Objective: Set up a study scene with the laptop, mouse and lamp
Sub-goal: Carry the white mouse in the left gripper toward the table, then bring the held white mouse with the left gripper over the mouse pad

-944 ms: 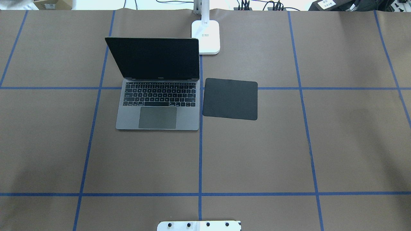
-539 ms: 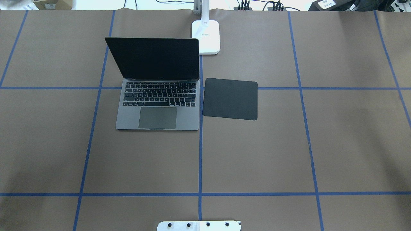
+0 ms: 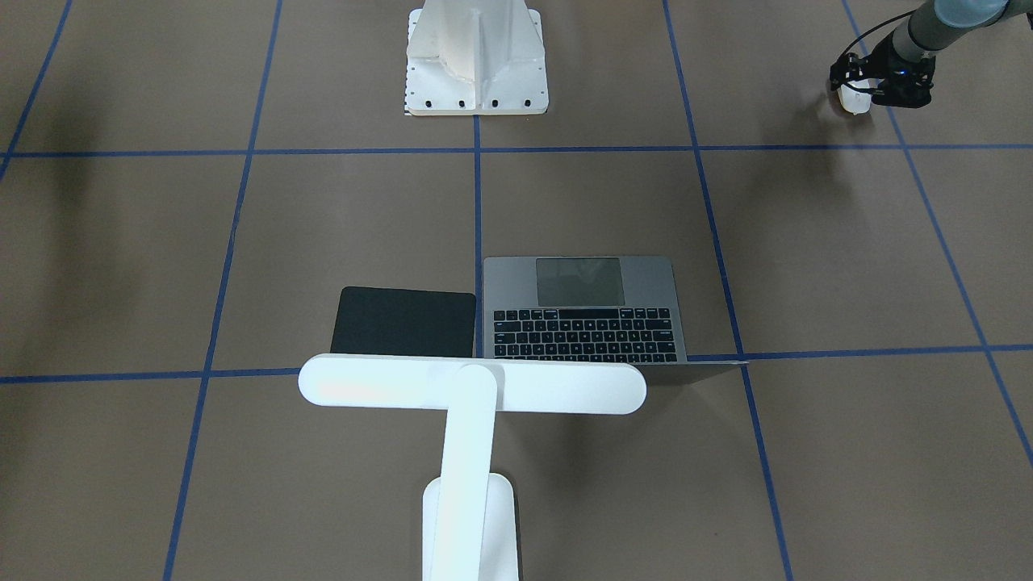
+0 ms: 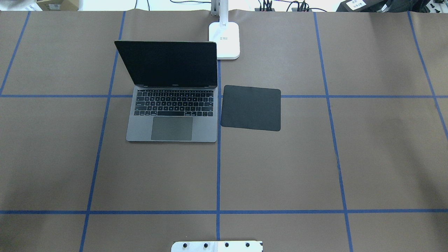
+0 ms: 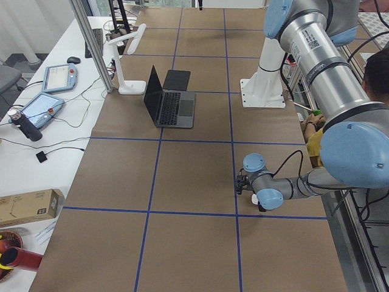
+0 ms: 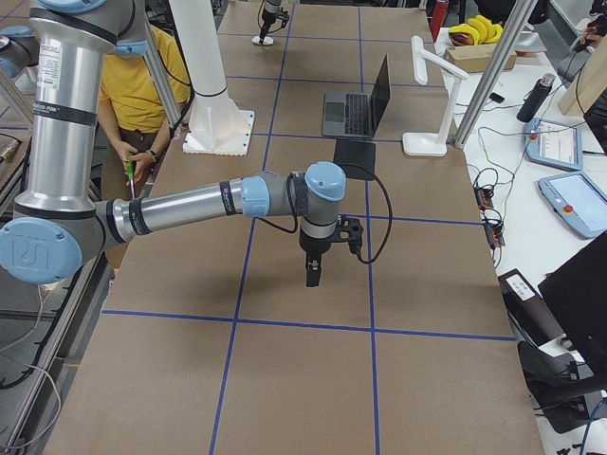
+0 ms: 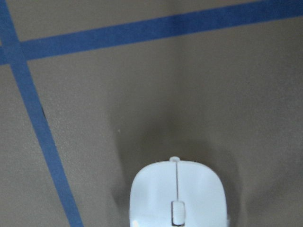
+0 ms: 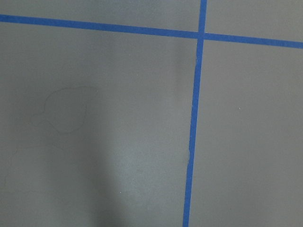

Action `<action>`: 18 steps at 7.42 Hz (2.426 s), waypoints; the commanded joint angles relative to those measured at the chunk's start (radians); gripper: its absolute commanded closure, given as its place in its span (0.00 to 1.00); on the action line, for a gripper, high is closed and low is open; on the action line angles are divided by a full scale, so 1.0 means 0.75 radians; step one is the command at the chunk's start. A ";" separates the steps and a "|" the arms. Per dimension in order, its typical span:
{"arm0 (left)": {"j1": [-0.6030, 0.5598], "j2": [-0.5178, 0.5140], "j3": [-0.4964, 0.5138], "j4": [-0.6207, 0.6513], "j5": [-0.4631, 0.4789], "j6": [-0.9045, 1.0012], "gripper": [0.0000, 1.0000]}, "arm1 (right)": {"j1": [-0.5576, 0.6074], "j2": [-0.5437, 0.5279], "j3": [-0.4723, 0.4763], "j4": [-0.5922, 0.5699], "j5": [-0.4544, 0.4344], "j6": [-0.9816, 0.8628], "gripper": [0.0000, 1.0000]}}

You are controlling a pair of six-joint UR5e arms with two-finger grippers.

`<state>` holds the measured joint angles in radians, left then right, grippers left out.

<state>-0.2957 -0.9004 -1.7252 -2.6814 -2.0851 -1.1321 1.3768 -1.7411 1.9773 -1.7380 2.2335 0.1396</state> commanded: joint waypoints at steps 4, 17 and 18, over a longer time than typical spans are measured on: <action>0.018 -0.006 -0.001 -0.039 -0.003 0.002 0.40 | 0.001 0.004 0.000 0.000 0.000 0.000 0.00; -0.387 -0.702 -0.582 1.064 -0.237 0.008 0.40 | 0.030 0.010 -0.010 -0.002 0.004 0.000 0.00; -0.413 -0.896 -0.580 1.282 -0.237 0.010 0.40 | 0.030 0.008 -0.012 -0.002 0.004 0.000 0.00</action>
<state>-0.5777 -1.3994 -2.1535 -1.9167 -2.2628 -1.1257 1.3975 -1.7340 1.9696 -1.7395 2.2364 0.1397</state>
